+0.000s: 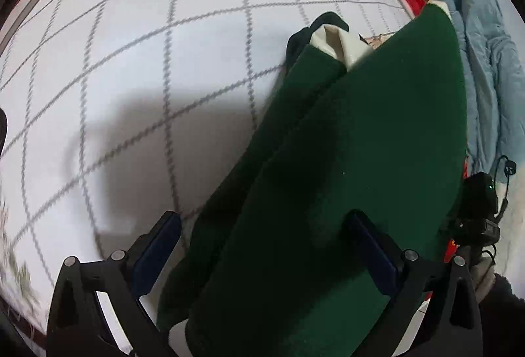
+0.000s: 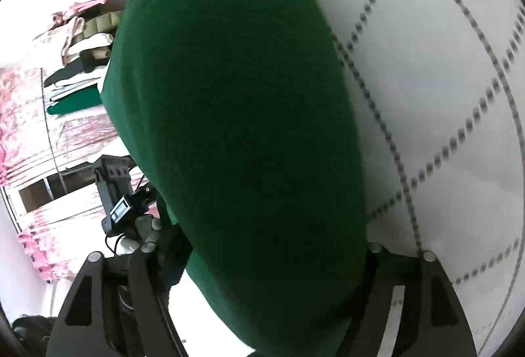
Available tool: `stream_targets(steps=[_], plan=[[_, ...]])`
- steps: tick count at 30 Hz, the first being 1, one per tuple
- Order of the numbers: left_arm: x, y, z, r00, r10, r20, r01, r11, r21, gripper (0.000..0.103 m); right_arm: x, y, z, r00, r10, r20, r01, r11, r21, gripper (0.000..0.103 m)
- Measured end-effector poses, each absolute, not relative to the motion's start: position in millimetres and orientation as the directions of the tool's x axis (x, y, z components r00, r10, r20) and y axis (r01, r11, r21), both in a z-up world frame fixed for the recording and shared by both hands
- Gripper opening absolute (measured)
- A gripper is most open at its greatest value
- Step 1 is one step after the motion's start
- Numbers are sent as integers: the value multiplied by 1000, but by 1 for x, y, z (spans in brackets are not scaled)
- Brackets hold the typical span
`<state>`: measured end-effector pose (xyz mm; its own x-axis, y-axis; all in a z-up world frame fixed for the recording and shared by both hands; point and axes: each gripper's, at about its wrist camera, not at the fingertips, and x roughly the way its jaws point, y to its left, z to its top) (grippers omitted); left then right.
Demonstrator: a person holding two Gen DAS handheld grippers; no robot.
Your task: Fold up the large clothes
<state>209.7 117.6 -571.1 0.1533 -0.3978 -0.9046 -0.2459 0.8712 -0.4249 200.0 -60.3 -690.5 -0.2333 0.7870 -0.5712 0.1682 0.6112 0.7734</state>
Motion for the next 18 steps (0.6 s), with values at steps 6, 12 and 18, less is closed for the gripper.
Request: stream_targets(steps=[6, 12, 18], plan=[[217, 110, -559, 178, -424, -888, -180, 873, -453, 56, 206, -42, -695, -175, 771, -613, 89, 632, 770, 102], [212, 111, -549, 220, -400, -890, -199, 875, -442, 23, 206, -55, -688, -138, 761, -634, 81, 646, 759, 87], [191, 109, -525, 259, -414, -872, -208, 858, -469, 16, 207, -102, -672, -139, 812, -567, 120, 582, 804, 49]])
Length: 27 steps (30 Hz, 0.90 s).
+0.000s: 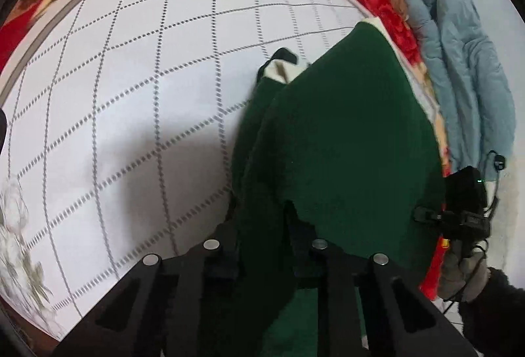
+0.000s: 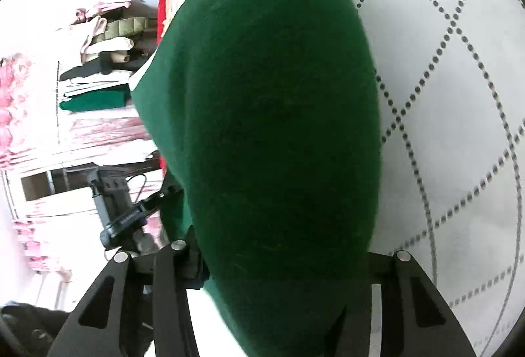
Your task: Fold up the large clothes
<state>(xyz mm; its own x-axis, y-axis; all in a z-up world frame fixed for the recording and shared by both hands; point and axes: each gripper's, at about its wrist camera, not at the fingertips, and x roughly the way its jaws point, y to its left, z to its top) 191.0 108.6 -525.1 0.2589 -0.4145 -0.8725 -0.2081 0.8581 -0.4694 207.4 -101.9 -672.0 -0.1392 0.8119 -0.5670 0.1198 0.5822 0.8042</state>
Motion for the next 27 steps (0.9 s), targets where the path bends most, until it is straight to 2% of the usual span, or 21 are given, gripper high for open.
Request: stream_targets(steps=[3, 4, 5, 6, 8, 10, 13, 14, 16, 17, 18, 19, 21, 23, 27], plan=[[190, 98, -525, 237, -447, -862, -202, 846, -494, 17, 206, -114, -666, -181, 796, -578, 100, 599, 794, 51], [188, 95, -529, 221, -452, -864, -202, 846, -494, 17, 207, -121, -671, -200, 787, -583, 114, 610, 784, 53], [189, 93, -535, 212, -460, -862, -199, 844, -499, 18, 209, -127, -676, -223, 767, -602, 119, 634, 764, 62], [194, 90, -539, 205, -449, -870, -199, 851, -486, 27, 210, -128, -678, -238, 754, -612, 121, 648, 752, 69], [206, 90, -551, 180, -459, -870, -219, 843, -491, 36, 214, -130, -684, -268, 746, -610, 128, 655, 745, 78], [217, 95, -569, 174, -476, -862, -251, 825, -506, 63, 220, -118, -678, -284, 741, -609, 112, 656, 746, 83], [223, 103, -583, 185, -536, -823, -258, 782, -567, 67, 222, -120, -677, -287, 730, -621, 77, 664, 744, 90], [224, 102, -582, 195, -537, -821, -247, 783, -571, 64, 223, -118, -677, -279, 727, -627, 70, 667, 742, 93], [225, 98, -576, 214, -557, -803, -226, 771, -595, 36, 222, -118, -676, -253, 733, -631, 73, 665, 743, 98], [225, 95, -571, 219, -537, -814, -226, 784, -578, 32, 220, -118, -672, -237, 731, -640, 70, 670, 739, 97], [225, 93, -566, 234, -522, -820, -221, 793, -568, 18, 218, -118, -669, -213, 724, -656, 61, 680, 731, 95], [224, 94, -558, 256, -508, -822, -229, 795, -562, 16, 215, -120, -664, -190, 725, -662, 62, 682, 729, 88], [235, 88, -547, 286, -488, -824, -241, 796, -555, 12, 210, -129, -658, -154, 754, -638, 76, 653, 754, 55], [237, 88, -534, 303, -477, -825, -237, 801, -550, 10, 206, -136, -645, -124, 777, -617, 95, 628, 772, 46], [250, 81, -509, 308, -446, -840, -192, 836, -514, 8, 205, -142, -621, -76, 790, -608, 95, 613, 784, 42]])
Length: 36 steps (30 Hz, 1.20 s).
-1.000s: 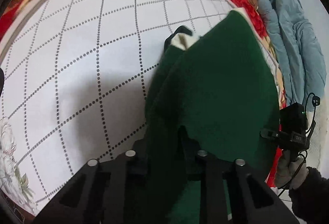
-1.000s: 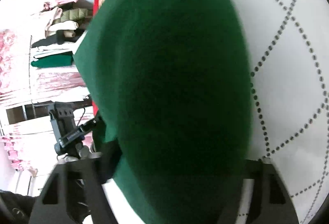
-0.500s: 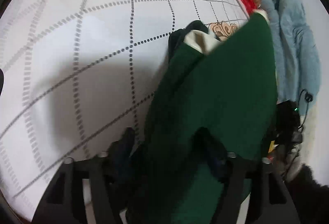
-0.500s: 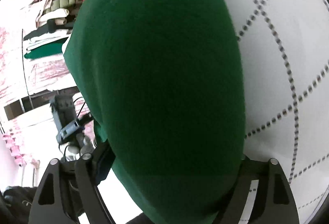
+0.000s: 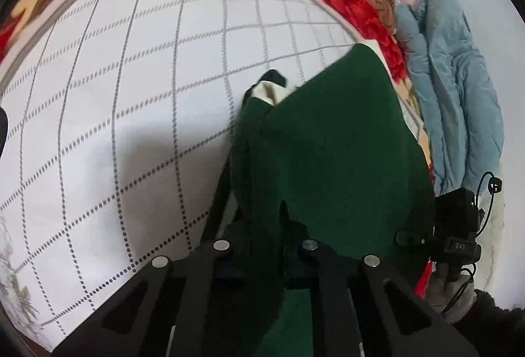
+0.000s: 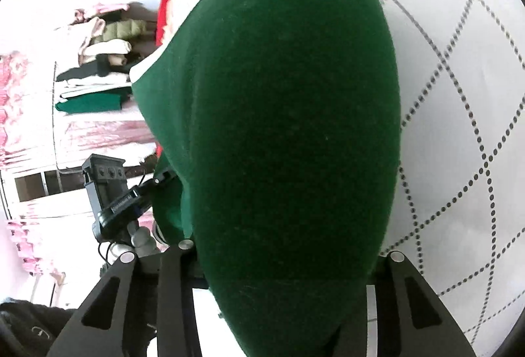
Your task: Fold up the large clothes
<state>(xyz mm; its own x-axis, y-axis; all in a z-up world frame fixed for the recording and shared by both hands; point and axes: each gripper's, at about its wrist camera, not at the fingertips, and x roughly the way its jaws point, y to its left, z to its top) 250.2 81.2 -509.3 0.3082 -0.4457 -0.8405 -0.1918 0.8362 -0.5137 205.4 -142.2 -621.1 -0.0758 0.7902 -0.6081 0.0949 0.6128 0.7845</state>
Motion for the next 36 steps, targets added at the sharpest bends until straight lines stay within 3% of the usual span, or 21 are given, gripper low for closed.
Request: stream_targets(steps=[8, 15, 18, 23, 26, 30, 33, 35, 36], plan=[[280, 93, -442, 402, -416, -816, -132, 855, -501, 7, 240, -138, -551, -9, 855, -519, 48, 519, 853, 39], [339, 78, -408, 437, -402, -804, -70, 876, -477, 7, 311, -164, -510, 57, 864, -501, 11, 501, 866, 39], [379, 58, -429, 391, -411, -823, -76, 877, -474, 7, 350, -180, -516, 46, 858, -512, 43, 511, 859, 39], [398, 27, -517, 229, -410, -883, -113, 890, -443, 8, 382, -220, -584, -61, 809, -585, 169, 586, 793, 43], [394, 26, -545, 201, -396, -896, -113, 899, -423, 22, 384, -228, -612, -110, 796, -595, 193, 605, 773, 52], [399, 31, -550, 171, -385, -907, -65, 914, -400, 38, 388, -237, -618, -108, 797, -594, 193, 603, 774, 76], [404, 28, -546, 145, -333, -932, 16, 942, -335, 59, 375, -244, -635, -116, 763, -636, 203, 645, 736, 95], [409, 29, -552, 111, -338, -935, 47, 941, -335, 62, 367, -251, -645, -119, 757, -643, 215, 652, 727, 97], [412, 30, -555, 101, -339, -935, 48, 941, -335, 77, 357, -266, -657, -113, 752, -650, 201, 658, 726, 99]])
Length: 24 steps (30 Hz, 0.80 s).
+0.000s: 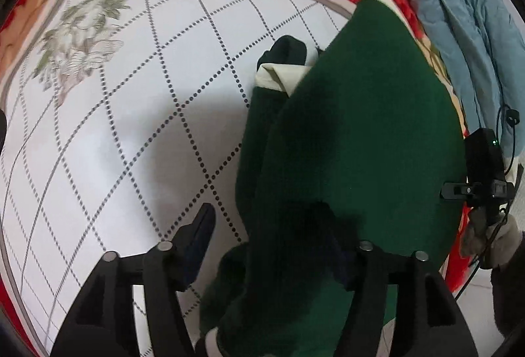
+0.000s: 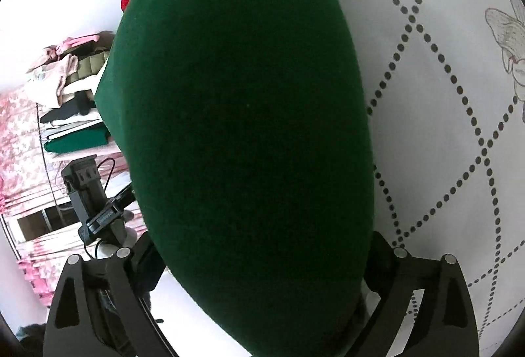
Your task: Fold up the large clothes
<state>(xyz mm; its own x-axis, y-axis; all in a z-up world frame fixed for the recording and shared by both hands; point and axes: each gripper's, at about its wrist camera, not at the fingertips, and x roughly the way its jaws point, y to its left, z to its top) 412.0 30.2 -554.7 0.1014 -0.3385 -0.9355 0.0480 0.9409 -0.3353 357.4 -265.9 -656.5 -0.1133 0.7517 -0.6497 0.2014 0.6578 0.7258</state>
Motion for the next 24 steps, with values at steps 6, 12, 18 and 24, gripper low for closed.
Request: stream_targets(steps=[6, 12, 18, 24], plan=[[432, 43, -582, 23, -414, -910, 21, 910, -413, 102, 359, -257, -660, -107, 743, -661, 88, 669, 738, 103], [431, 51, -594, 17, -477, -879, 16, 879, -477, 103, 367, -252, -660, -158, 741, -652, 88, 668, 739, 103], [433, 55, -593, 17, -499, -866, 25, 866, -499, 103, 368, -270, -663, -192, 736, -649, 113, 673, 731, 103], [441, 50, -592, 26, -493, -870, 37, 870, -492, 103, 368, -270, -662, -189, 727, -660, 124, 684, 719, 103]])
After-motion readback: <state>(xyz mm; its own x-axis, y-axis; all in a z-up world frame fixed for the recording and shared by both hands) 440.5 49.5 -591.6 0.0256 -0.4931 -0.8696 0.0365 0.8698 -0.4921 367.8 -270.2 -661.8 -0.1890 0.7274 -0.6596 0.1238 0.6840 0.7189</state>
